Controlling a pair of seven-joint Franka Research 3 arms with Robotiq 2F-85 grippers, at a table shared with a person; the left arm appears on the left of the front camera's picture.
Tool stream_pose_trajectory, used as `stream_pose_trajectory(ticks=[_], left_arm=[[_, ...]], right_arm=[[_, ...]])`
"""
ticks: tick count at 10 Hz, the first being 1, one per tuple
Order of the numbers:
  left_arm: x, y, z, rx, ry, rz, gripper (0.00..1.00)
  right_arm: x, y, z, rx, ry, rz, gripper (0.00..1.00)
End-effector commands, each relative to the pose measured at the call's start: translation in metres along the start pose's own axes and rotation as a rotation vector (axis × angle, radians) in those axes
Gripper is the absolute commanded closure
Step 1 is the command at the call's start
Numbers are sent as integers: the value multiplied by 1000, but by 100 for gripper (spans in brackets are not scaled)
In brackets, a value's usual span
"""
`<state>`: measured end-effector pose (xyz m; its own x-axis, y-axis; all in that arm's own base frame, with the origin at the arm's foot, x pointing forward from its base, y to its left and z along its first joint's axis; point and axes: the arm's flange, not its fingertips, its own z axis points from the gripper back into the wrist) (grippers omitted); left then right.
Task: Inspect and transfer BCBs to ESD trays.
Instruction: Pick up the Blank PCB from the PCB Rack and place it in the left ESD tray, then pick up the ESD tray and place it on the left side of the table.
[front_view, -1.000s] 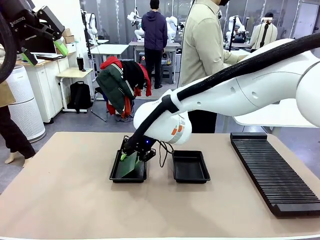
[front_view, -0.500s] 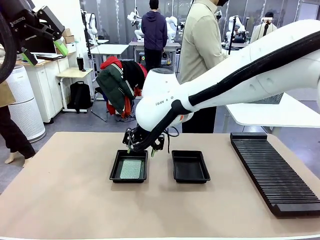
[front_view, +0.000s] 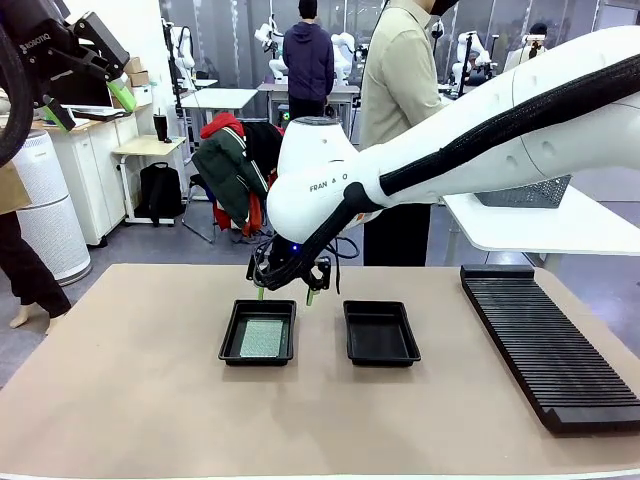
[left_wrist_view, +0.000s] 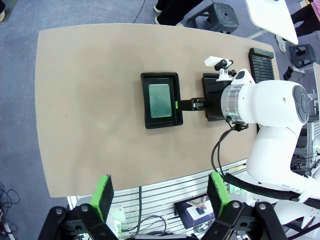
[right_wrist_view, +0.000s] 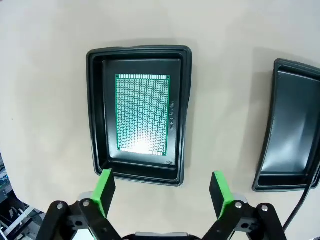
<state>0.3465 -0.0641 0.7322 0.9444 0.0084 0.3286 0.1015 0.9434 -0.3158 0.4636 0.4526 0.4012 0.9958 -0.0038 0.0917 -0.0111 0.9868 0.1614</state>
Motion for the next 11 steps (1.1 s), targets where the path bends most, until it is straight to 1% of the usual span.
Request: stream_pose_trajectory(ticks=[1, 11], left_arm=[[-1, 0, 0, -9, -2, 3, 0], [-1, 0, 0, -9, -2, 3, 0]], right_arm=[[-1, 1, -1, 4, -5, 2, 0], [-1, 1, -1, 4, -5, 2, 0]])
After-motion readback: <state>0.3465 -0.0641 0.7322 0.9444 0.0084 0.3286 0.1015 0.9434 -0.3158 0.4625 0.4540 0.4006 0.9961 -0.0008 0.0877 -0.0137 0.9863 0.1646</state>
